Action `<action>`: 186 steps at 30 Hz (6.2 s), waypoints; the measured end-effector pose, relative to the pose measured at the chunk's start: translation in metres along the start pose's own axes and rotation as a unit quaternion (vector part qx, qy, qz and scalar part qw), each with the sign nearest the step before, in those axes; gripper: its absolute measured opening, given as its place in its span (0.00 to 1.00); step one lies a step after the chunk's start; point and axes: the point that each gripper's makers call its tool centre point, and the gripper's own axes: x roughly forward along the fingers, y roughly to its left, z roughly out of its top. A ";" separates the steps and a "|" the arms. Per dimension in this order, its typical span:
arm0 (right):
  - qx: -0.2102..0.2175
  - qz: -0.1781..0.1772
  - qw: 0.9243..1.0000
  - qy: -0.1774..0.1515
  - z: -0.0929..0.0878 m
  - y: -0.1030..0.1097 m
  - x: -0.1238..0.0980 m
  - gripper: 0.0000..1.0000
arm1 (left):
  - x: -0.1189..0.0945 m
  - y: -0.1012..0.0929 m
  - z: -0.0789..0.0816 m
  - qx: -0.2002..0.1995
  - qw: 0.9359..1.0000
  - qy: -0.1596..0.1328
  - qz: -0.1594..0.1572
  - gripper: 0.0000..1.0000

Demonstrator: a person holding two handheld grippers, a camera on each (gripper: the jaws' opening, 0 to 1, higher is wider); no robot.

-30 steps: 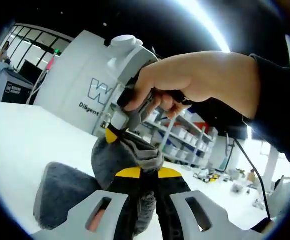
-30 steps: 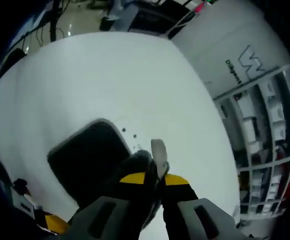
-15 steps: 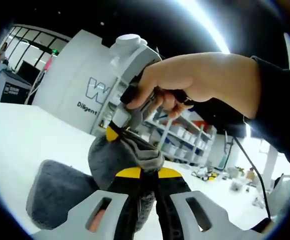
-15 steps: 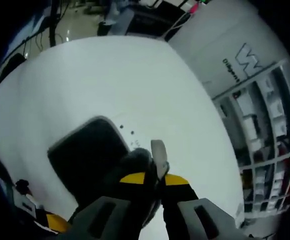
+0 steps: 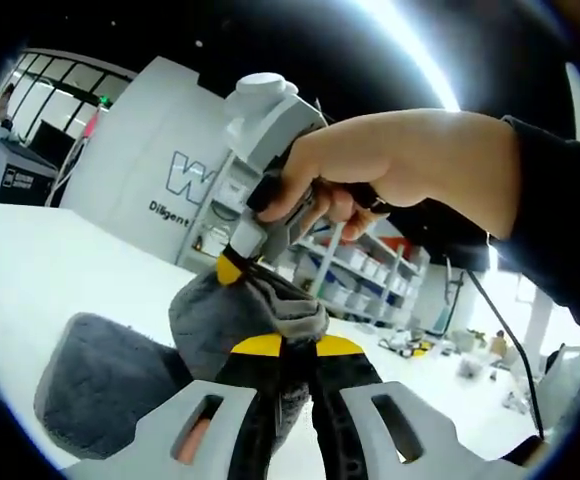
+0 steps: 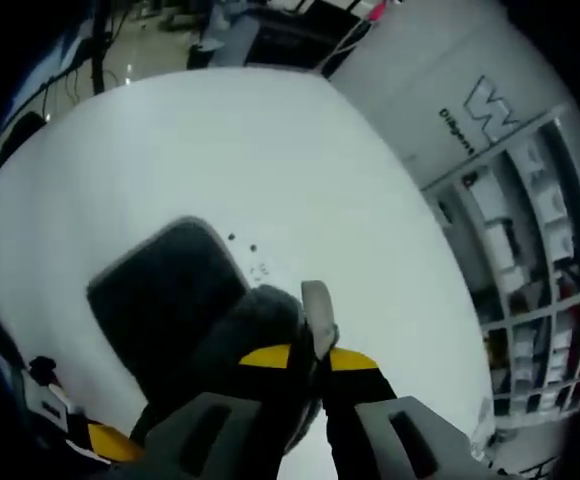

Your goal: Open the folded towel by lifting each exposed corner and separating the folded layers until the towel lies flat within the target outline without major curled edges

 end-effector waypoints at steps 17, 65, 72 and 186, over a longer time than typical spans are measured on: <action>0.005 -0.005 1.000 0.000 -0.025 -0.007 -0.006 0.06 | 0.010 -0.012 -0.008 0.003 1.000 0.006 -0.006 0.07; 0.044 -0.006 0.999 0.017 -0.105 -0.033 0.033 0.09 | 0.026 -0.039 -0.071 0.065 0.993 0.088 -0.038 0.09; 0.037 -0.011 0.999 0.015 -0.115 -0.032 0.029 0.12 | 0.028 -0.036 -0.078 0.076 0.992 0.098 -0.034 0.09; 0.283 -0.174 0.880 -0.340 -0.218 -0.056 -0.136 1.00 | -0.082 0.114 0.075 0.202 0.973 0.114 0.016 0.99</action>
